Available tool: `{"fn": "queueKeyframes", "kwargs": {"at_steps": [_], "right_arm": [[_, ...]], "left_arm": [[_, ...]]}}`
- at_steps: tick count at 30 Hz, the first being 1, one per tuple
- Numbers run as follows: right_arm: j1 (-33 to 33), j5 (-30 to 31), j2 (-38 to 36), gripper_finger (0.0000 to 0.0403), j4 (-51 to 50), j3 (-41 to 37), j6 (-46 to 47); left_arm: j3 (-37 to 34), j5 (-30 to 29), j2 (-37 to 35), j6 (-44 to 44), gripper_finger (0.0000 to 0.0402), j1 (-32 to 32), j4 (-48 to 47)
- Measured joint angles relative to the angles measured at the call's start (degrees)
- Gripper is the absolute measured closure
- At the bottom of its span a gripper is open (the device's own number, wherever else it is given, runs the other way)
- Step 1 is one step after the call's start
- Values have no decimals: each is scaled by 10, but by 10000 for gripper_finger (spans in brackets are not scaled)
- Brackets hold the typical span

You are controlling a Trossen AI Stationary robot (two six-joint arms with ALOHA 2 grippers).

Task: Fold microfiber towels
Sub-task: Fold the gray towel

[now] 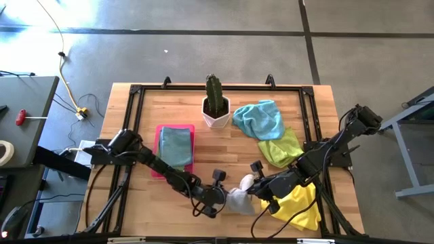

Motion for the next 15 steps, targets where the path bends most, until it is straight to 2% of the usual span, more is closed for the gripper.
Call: {"fn": "queueKeyframes", "kwargs": {"at_steps": [2, 6, 11, 15], "right_arm": [[0, 0, 0, 403, -4, 0, 8], [0, -2, 0, 403, -15, 0, 95], [0, -4, 0, 403, -40, 0, 217], [-2, -25, 0, 403, -53, 0, 311]], "left_arm": [[0, 0, 0, -7, 388, -5, -7], [4, 1, -11, -43, 398, -13, -79], [61, 13, -37, -117, 400, -17, -313], [147, -16, -42, -132, 401, -16, -514]]}}
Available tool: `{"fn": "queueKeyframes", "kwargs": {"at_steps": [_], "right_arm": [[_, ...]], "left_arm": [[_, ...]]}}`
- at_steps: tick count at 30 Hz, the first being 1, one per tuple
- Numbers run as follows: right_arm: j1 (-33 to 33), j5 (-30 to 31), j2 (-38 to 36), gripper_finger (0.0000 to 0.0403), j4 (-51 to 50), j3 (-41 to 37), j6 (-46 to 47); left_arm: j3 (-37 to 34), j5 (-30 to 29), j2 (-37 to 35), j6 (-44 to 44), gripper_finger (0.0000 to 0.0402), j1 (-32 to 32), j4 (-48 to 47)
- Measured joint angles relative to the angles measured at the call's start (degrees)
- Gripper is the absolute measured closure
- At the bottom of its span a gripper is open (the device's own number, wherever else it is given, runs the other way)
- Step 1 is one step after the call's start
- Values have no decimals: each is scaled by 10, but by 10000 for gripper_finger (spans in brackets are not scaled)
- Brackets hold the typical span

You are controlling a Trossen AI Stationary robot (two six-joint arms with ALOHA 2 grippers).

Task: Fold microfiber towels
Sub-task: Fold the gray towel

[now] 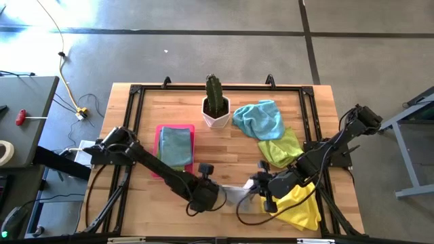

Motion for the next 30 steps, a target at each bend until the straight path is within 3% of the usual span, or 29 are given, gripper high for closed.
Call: {"fn": "queueKeyframes", "kwargs": {"at_steps": [3, 7, 16, 22, 30], "right_arm": [[-4, -21, 0, 403, -7, 0, 59], [-7, -49, 0, 399, -11, 0, 67], [-7, -44, 0, 352, -9, 0, -13], [-7, -34, 15, 326, 2, -13, -3], [11, -34, 89, 307, 19, -28, 23]], "left_arm": [[67, -39, 0, 1, 401, 0, -111], [124, -46, 0, 2, 401, 4, -174], [163, -42, 0, 6, 401, 4, -188], [163, -15, 0, -16, 401, 4, -188], [163, 13, 0, -28, 402, 4, -190]]}}
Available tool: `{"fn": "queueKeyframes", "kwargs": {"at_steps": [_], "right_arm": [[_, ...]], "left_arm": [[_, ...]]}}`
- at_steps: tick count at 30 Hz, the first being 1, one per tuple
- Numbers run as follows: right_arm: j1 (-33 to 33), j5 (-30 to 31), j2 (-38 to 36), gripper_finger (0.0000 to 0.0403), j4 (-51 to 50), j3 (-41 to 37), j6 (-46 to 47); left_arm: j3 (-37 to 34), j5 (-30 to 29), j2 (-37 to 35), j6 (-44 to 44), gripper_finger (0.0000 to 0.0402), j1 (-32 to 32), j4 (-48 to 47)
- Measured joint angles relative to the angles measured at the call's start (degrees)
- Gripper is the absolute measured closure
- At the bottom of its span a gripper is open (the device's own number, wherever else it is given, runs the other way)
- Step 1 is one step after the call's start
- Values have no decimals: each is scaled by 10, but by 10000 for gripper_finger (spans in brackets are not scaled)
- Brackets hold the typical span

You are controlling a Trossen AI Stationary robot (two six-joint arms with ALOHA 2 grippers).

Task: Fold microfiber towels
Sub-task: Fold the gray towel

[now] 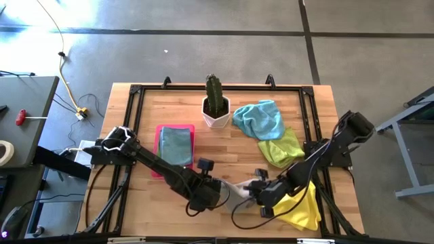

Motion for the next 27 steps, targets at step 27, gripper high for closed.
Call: {"fn": "queueKeyframes", "kwargs": {"at_steps": [27], "right_arm": [[19, -44, 81, 279, 92, 0, 26]], "left_arm": [[0, -5, 0, 4, 401, 0, 3]]}}
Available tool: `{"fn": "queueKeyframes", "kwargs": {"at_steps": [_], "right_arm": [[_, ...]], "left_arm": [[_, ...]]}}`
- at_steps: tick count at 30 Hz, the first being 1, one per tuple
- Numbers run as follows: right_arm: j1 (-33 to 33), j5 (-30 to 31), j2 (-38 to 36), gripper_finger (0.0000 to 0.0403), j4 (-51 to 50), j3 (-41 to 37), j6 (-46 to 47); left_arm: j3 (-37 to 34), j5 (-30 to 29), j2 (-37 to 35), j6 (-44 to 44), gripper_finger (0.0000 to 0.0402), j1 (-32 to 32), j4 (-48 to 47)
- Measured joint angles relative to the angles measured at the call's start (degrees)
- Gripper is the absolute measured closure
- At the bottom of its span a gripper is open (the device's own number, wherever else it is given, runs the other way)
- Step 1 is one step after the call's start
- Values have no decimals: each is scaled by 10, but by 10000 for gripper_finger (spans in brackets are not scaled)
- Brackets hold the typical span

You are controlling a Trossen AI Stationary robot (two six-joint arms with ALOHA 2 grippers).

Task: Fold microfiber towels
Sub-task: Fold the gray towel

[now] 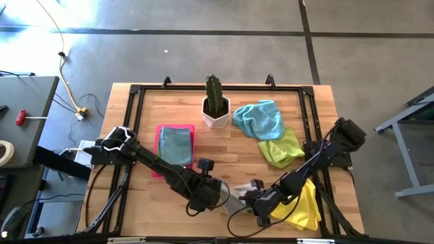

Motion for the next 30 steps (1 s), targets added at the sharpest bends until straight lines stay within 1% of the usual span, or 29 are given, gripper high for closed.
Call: {"fn": "queueKeyframes", "kwargs": {"at_steps": [5, 9, 13, 16, 18, 22, 26, 30], "right_arm": [[14, 18, 0, 279, 18, 0, -1], [18, 53, 0, 279, 24, 0, -4], [19, 100, 2, 279, 26, 1, -6], [19, 96, 17, 280, 33, 1, -6], [19, 81, 33, 284, 51, 1, -6], [19, 46, 58, 306, 80, 1, -2], [19, 44, 60, 338, 82, 1, -2], [19, 44, 60, 380, 81, 1, -11]], "left_arm": [[0, 0, 0, 0, 401, 0, 0], [0, 0, 0, 0, 401, 1, 0], [0, 0, 0, 0, 401, 3, 0], [0, 0, 0, 0, 401, 3, 0], [0, 1, 0, 0, 401, 3, 0], [0, 2, 0, 0, 401, 4, 0], [0, 2, 0, 1, 401, 6, 0], [0, 2, 0, 0, 401, 7, 0]]}}
